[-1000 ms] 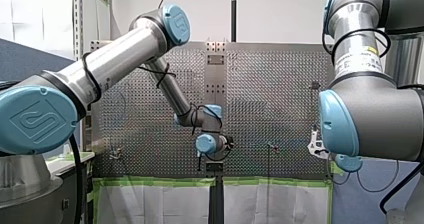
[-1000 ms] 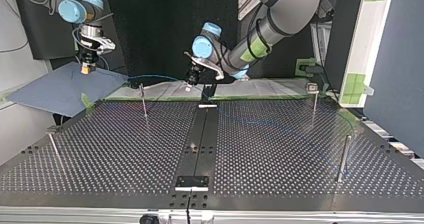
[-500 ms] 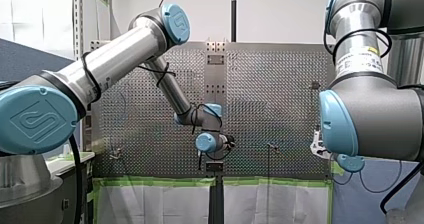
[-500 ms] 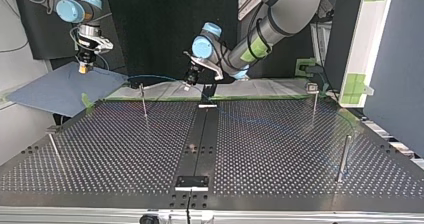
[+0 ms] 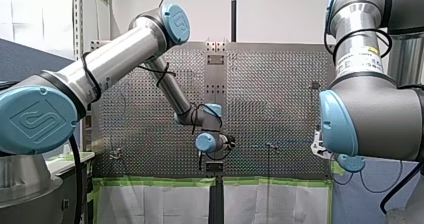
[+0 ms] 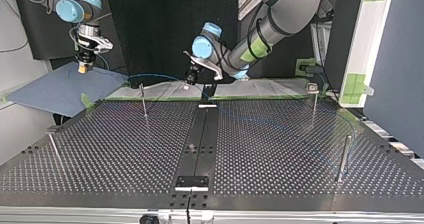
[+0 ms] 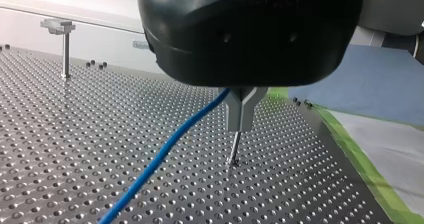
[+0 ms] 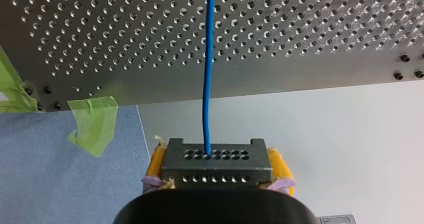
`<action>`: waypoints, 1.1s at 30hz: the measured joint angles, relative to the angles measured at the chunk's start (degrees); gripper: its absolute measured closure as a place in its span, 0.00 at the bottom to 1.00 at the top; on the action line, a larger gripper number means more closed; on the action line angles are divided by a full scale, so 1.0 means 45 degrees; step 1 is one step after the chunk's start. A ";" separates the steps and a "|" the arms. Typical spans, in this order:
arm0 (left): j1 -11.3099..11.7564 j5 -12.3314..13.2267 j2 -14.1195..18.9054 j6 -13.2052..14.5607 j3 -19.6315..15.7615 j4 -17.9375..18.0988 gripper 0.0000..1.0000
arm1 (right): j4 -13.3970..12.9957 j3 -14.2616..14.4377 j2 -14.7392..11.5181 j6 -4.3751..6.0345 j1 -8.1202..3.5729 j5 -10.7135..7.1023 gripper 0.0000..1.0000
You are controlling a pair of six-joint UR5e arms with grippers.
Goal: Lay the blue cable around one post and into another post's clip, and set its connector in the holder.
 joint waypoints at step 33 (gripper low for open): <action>-0.0289 -0.0123 -0.0015 -0.0019 -0.0002 0.0055 1.00 | 0.0050 -0.0001 -0.0002 0.0014 -0.0110 0.0000 1.00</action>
